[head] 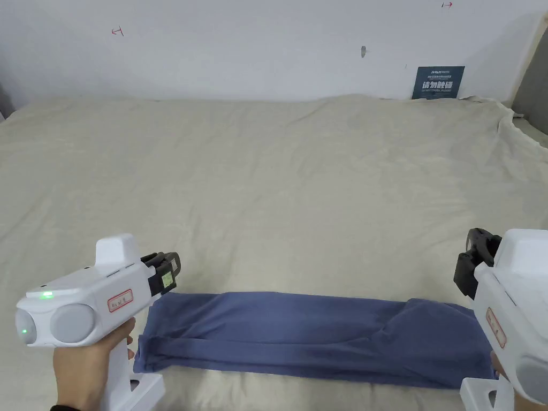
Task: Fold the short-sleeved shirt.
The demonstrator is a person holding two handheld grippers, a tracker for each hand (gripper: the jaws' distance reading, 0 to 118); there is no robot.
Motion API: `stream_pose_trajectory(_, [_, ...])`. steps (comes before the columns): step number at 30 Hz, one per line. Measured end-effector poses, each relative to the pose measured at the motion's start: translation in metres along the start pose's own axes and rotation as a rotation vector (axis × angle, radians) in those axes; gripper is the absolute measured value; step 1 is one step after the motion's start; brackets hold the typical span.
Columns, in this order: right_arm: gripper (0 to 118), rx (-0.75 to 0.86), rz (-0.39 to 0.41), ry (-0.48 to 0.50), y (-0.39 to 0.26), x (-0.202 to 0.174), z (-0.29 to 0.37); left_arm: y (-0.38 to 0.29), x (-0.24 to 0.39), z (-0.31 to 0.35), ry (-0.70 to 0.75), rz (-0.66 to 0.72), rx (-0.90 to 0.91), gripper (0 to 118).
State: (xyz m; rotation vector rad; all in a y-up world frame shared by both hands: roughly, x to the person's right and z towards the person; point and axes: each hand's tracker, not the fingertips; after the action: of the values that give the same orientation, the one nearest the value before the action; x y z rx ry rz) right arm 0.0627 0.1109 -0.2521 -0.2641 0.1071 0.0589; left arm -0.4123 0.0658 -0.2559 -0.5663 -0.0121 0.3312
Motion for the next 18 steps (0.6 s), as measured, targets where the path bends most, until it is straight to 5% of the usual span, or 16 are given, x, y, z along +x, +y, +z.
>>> stream_pose_trajectory(14, [0,-0.057,0.022,0.023,-0.006,-0.017,-0.030,-0.016,-0.108,-0.066,-0.062,0.183,-0.328,3])
stream_pose_trajectory(16, [0,-0.067,0.030,0.021,-0.008,-0.021,-0.033,-0.021,-0.121,-0.077,-0.061,0.216,-0.378,19])
stream_pose_trajectory(18, [0,-0.077,0.033,0.021,-0.010,-0.022,-0.038,-0.026,-0.119,-0.077,-0.073,0.249,-0.424,50])
